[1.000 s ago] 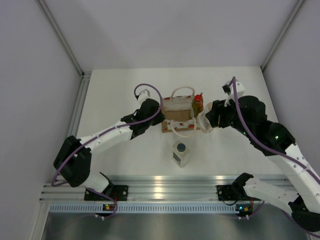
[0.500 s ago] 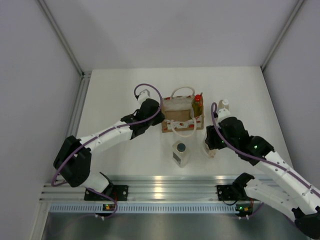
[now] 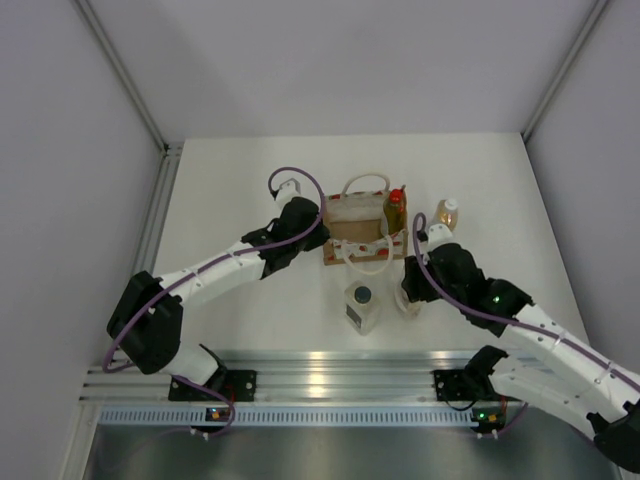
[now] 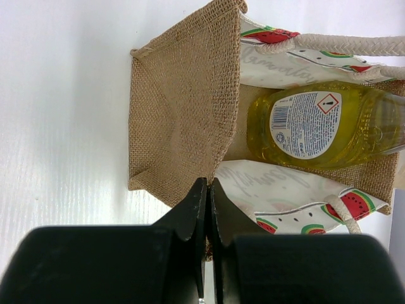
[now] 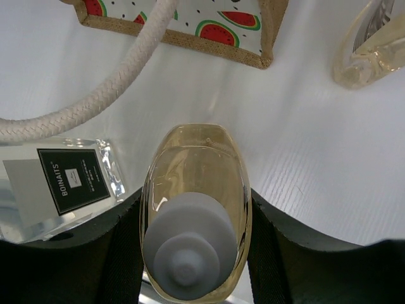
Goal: Take the personal care products out of the canvas bag
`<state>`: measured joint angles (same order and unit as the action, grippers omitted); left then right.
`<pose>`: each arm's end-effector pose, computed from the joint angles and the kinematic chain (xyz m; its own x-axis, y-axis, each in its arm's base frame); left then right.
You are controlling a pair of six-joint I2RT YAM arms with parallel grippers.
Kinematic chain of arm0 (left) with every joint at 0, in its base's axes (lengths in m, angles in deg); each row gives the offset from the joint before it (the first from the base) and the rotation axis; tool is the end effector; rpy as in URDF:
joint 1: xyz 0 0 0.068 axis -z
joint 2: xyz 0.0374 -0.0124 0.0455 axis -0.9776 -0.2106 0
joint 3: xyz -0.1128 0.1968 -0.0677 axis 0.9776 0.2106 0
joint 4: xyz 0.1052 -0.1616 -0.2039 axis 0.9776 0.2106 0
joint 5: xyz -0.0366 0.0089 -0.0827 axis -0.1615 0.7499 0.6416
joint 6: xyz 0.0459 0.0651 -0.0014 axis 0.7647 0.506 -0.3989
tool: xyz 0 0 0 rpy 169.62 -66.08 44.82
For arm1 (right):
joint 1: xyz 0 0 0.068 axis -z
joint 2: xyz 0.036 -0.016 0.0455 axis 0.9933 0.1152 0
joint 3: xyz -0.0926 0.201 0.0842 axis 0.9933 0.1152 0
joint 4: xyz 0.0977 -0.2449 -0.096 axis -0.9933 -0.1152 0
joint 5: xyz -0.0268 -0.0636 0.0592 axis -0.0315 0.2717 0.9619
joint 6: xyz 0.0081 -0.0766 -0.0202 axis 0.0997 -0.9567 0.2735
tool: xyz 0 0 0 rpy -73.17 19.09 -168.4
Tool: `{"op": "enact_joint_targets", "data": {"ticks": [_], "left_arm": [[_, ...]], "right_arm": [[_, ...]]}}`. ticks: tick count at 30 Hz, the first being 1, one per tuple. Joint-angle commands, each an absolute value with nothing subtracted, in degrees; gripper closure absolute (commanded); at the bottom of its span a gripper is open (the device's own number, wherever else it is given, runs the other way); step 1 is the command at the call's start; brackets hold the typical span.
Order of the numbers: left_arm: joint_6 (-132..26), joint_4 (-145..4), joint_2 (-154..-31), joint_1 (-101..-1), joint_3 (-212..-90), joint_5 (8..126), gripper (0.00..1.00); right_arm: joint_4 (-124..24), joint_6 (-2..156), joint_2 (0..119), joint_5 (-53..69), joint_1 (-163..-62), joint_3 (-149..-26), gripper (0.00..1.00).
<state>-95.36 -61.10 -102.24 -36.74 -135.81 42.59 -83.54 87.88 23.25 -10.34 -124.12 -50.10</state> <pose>0.2964 -0.2334 0.1881 -0.6284 -0.4877 -0.6061 -0.0842 0.8171 -0.5703 0.1884 0.1450 0.2108 -0.6326 -0.1536 -0.7591 -0.3569 0.9277 0.1098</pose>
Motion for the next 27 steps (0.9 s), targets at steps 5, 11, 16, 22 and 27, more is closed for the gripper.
{"op": "enact_joint_targets", "data": {"ticks": [5, 11, 16, 22, 27], "left_arm": [[-95.18, -59.49, -102.39, -36.62, -137.05, 43.81, 1.00], [-95.09, -59.49, -101.87, -36.62, -136.52, 43.37, 1.00], [-95.09, -59.49, -101.78, -36.62, -136.34, 43.37, 1.00], [-95.26, -59.49, -101.78, -36.62, -136.34, 43.55, 1.00], [-95.26, -59.57, -101.69, -36.62, -136.34, 43.64, 1.00]], "right_arm": [[-69.05, 90.25, 25.28, -20.45, -130.58, -51.03, 0.99], [-69.58, 92.18, 27.74, -22.21, -131.81, -50.60, 0.81], [-69.93, 92.89, 27.22, -22.13, -131.90, -50.33, 0.52], [-72.21, 92.28, 26.17, -21.07, -131.90, -52.26, 0.30], [-75.02, 91.05, 25.63, -21.68, -131.99, -56.21, 0.22]]}}
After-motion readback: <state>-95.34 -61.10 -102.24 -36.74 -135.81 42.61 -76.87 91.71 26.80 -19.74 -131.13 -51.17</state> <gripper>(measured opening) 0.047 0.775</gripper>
